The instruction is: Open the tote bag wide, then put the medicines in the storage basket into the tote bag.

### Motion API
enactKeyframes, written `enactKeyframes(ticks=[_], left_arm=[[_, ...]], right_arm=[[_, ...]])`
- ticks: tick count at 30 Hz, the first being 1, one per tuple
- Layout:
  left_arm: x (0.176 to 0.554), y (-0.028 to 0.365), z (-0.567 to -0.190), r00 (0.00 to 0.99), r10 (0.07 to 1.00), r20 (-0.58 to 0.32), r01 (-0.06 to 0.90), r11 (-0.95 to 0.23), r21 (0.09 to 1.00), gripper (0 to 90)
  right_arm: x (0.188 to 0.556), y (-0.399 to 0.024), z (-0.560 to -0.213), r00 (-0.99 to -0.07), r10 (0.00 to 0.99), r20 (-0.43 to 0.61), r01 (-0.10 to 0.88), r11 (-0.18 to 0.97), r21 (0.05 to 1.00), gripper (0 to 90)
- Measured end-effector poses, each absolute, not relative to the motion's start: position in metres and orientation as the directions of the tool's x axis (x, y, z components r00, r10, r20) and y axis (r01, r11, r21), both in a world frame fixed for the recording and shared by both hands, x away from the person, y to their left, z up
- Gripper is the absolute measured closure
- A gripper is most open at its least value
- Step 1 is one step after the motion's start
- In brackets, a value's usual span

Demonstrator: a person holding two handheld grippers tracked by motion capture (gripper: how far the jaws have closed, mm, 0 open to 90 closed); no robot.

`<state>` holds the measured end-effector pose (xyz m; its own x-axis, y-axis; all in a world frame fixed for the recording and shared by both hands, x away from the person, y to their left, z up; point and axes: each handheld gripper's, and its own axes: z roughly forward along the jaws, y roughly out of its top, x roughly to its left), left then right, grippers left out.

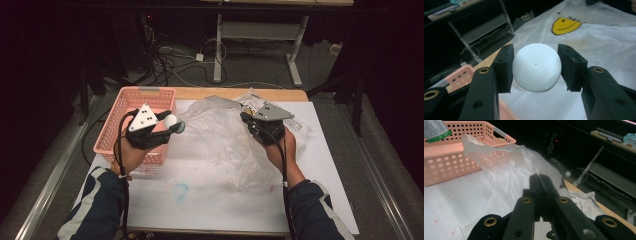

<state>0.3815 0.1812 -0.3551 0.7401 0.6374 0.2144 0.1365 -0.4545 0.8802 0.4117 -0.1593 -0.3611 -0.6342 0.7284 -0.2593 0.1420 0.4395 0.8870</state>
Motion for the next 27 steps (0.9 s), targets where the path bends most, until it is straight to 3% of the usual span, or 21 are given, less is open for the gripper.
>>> enactKeyframes(ticks=[12,27], left_arm=[[0.383,0.095,-0.387,0.84,0.478,0.255,0.058,-0.547,0.835,48.5],[0.426,0.033,-0.443,0.821,0.502,0.27,0.102,-0.594,0.798,48.4]], right_arm=[[0.406,-0.156,-0.357,-0.64,0.725,-0.253,0.136,0.431,0.892,90.0],[0.404,-0.158,-0.358,-0.659,0.717,-0.228,0.146,0.42,0.896,90.0]])
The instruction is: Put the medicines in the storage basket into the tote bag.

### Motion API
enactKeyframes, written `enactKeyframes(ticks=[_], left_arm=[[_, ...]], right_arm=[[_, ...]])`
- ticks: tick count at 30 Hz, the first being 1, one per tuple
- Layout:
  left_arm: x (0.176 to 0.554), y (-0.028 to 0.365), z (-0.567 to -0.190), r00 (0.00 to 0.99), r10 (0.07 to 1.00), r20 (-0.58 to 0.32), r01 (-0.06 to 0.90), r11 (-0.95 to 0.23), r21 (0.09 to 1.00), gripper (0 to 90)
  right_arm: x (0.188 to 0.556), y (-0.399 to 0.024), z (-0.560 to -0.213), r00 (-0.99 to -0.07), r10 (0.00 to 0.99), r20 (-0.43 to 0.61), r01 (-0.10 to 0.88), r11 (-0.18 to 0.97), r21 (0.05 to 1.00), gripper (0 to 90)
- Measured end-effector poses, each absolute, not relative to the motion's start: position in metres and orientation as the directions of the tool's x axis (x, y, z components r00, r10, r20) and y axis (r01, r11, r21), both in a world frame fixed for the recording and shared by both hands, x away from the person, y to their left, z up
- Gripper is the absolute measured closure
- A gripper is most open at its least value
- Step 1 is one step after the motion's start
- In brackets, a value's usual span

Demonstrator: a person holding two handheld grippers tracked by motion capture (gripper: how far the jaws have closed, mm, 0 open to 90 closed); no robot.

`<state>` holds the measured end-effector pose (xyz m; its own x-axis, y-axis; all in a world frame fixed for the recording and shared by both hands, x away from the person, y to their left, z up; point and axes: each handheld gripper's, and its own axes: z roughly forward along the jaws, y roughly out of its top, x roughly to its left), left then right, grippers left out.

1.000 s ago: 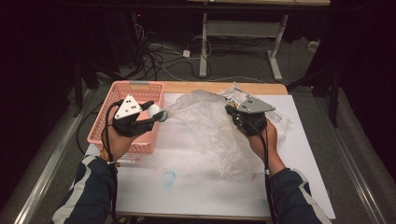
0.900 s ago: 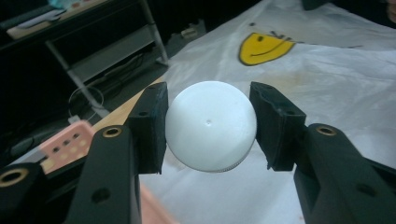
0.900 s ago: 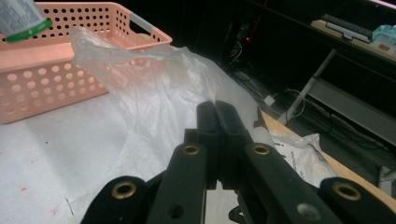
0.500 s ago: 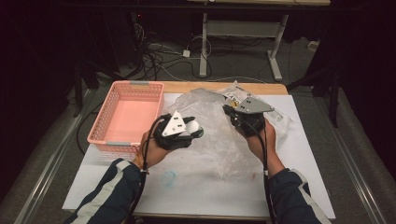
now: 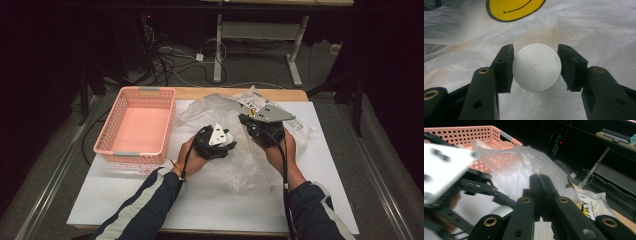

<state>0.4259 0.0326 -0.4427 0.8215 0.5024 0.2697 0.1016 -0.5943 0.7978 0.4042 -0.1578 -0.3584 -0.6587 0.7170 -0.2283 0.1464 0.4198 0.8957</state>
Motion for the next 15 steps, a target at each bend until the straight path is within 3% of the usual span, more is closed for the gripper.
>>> enactKeyframes(ticks=[11,15], left_arm=[[0.445,0.012,-0.462,0.792,0.564,0.235,0.186,-0.589,0.786,47.2],[0.442,0.016,-0.454,0.792,0.563,0.235,0.181,-0.584,0.791,37.9]], right_arm=[[0.404,-0.159,-0.36,-0.665,0.712,-0.224,0.154,0.424,0.892,90.0],[0.405,-0.159,-0.362,-0.667,0.711,-0.224,0.16,0.431,0.888,90.0]])
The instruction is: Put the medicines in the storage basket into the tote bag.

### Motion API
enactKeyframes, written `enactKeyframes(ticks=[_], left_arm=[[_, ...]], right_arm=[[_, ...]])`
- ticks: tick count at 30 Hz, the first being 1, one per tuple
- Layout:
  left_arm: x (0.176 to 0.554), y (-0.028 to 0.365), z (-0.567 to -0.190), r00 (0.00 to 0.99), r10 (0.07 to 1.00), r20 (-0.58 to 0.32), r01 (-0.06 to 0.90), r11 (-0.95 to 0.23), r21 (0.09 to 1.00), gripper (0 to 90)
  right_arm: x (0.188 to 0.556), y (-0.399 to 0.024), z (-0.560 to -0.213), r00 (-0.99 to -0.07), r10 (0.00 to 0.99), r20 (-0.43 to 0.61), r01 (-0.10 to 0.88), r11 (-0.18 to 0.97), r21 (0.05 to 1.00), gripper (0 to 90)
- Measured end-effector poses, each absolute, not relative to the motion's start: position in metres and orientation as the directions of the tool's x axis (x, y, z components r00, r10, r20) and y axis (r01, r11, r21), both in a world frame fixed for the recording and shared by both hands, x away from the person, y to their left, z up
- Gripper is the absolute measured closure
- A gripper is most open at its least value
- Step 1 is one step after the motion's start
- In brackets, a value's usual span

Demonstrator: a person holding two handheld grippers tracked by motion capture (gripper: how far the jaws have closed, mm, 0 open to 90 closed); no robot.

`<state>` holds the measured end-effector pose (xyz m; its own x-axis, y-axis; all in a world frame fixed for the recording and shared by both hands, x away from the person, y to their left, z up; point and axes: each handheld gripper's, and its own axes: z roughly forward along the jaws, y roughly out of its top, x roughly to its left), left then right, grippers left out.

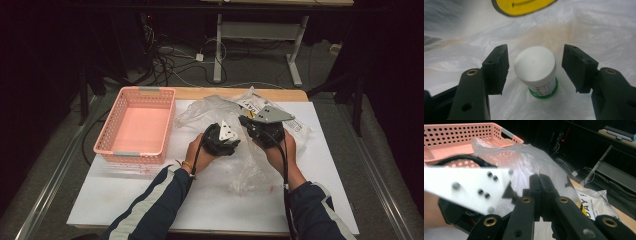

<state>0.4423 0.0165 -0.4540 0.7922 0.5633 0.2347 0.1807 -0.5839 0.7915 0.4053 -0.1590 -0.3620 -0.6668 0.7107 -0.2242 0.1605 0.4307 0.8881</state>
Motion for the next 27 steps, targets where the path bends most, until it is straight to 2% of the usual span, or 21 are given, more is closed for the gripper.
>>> enactKeyframes(ticks=[4,10,13,16,17,22,27], left_arm=[[0.432,0.023,-0.438,0.798,0.556,0.233,0.154,-0.562,0.813,37.8],[0.393,0.045,-0.414,0.818,0.471,0.33,0.02,-0.597,0.802,37.8],[0.377,0.066,-0.401,0.799,0.48,0.361,-0.015,-0.585,0.811,35.0],[0.372,0.089,-0.387,0.76,0.527,0.381,-0.019,-0.568,0.823,32.8],[0.372,0.096,-0.384,0.739,0.55,0.389,-0.014,-0.564,0.826,28.6],[0.381,0.127,-0.378,0.669,0.641,0.375,0.052,-0.544,0.837,24.2],[0.397,0.14,-0.382,0.639,0.687,0.346,0.137,-0.545,0.827,22.7]], right_arm=[[0.408,-0.16,-0.365,-0.663,0.715,-0.223,0.174,0.437,0.883,90.0],[0.408,-0.162,-0.369,-0.668,0.709,-0.224,0.184,0.449,0.875,90.0],[0.405,-0.166,-0.369,-0.674,0.704,-0.223,0.188,0.456,0.87,90.0],[0.403,-0.167,-0.37,-0.676,0.702,-0.224,0.192,0.462,0.866,90.0],[0.401,-0.169,-0.37,-0.679,0.698,-0.228,0.192,0.468,0.863,90.0],[0.395,-0.175,-0.371,-0.691,0.687,-0.225,0.2,0.48,0.854,90.0],[0.391,-0.182,-0.372,-0.695,0.683,-0.225,0.21,0.493,0.844,90.0]])
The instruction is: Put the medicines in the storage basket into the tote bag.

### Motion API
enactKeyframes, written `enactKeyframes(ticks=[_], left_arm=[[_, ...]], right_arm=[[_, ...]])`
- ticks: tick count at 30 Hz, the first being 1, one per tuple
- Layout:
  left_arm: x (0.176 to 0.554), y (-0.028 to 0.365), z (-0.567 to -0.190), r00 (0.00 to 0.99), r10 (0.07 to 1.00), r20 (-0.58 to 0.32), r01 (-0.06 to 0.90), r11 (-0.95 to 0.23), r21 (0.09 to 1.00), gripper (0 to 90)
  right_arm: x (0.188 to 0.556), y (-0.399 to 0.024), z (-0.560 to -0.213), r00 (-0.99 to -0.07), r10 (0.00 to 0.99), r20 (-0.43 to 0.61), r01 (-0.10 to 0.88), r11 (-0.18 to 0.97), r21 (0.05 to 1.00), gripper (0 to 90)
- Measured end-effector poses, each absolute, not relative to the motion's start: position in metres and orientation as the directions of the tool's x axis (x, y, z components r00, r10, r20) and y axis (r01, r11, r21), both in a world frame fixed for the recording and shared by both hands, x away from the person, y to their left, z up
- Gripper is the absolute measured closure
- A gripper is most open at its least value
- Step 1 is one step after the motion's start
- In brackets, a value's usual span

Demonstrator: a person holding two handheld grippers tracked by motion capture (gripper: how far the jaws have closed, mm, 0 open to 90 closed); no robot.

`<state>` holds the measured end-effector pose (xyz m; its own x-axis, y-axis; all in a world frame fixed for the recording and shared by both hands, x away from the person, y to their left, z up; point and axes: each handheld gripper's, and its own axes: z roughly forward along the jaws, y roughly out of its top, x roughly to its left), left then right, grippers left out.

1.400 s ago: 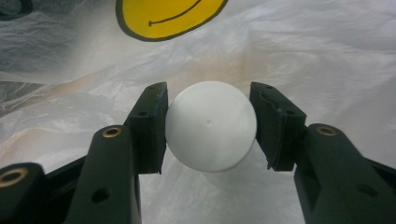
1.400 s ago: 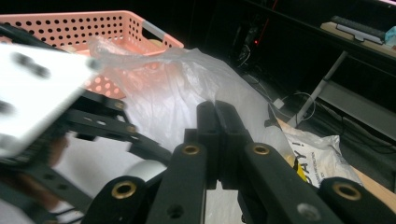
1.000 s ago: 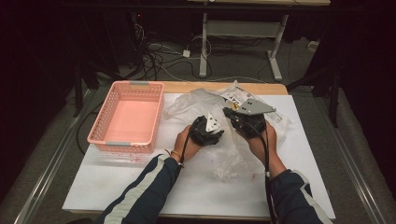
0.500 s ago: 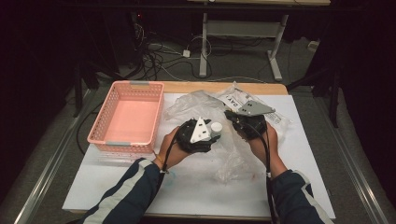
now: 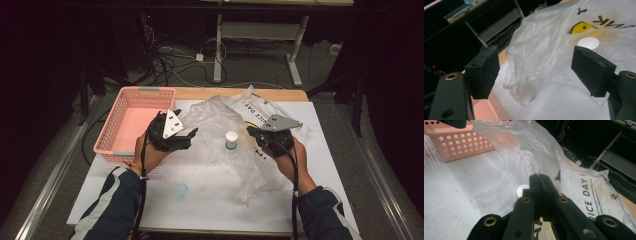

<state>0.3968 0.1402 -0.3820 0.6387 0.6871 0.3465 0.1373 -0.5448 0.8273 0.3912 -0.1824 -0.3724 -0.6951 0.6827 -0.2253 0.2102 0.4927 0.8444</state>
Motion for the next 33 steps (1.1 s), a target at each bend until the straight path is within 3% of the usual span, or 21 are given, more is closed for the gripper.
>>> enactKeyframes(ticks=[10,12,13,15,16,17,18,20,22,29,33], left_arm=[[0.425,0.125,-0.397,0.681,0.673,0.289,0.25,-0.584,0.772,24.5],[0.427,0.122,-0.401,0.711,0.647,0.278,0.257,-0.606,0.753,37.6],[0.428,0.121,-0.403,0.721,0.638,0.271,0.263,-0.613,0.745,37.6],[0.428,0.121,-0.402,0.727,0.63,0.275,0.253,-0.617,0.745,56.5],[0.427,0.122,-0.401,0.73,0.626,0.276,0.249,-0.619,0.745,56.5],[0.427,0.122,-0.401,0.733,0.622,0.277,0.246,-0.621,0.744,67.4],[0.426,0.123,-0.401,0.731,0.622,0.279,0.247,-0.623,0.742,67.4],[0.425,0.124,-0.399,0.736,0.616,0.281,0.241,-0.627,0.741,78.5],[0.423,0.125,-0.397,0.742,0.608,0.284,0.229,-0.627,0.745,83.1],[0.415,0.13,-0.391,0.749,0.597,0.288,0.202,-0.619,0.759,85.3],[0.413,0.133,-0.391,0.746,0.603,0.282,0.201,-0.609,0.767,85.7]], right_arm=[[0.388,-0.193,-0.373,-0.694,0.686,-0.218,0.222,0.492,0.842,90.0],[0.387,-0.196,-0.372,-0.693,0.687,-0.222,0.218,0.492,0.843,90.0],[0.387,-0.196,-0.372,-0.693,0.687,-0.222,0.218,0.492,0.843,90.0],[0.389,-0.198,-0.372,-0.69,0.689,-0.219,0.219,0.487,0.845,90.0],[0.389,-0.198,-0.372,-0.69,0.689,-0.219,0.219,0.487,0.845,90.0],[0.389,-0.199,-0.373,-0.688,0.692,-0.218,0.221,0.486,0.845,90.0],[0.389,-0.199,-0.373,-0.688,0.692,-0.218,0.221,0.486,0.845,90.0],[0.389,-0.199,-0.373,-0.688,0.693,-0.214,0.223,0.483,0.847,90.0],[0.389,-0.199,-0.373,-0.689,0.692,-0.215,0.221,0.483,0.847,90.0],[0.389,-0.198,-0.374,-0.689,0.692,-0.213,0.225,0.484,0.846,87.2],[0.385,-0.198,-0.373,-0.688,0.693,-0.215,0.216,0.479,0.851,69.4]])
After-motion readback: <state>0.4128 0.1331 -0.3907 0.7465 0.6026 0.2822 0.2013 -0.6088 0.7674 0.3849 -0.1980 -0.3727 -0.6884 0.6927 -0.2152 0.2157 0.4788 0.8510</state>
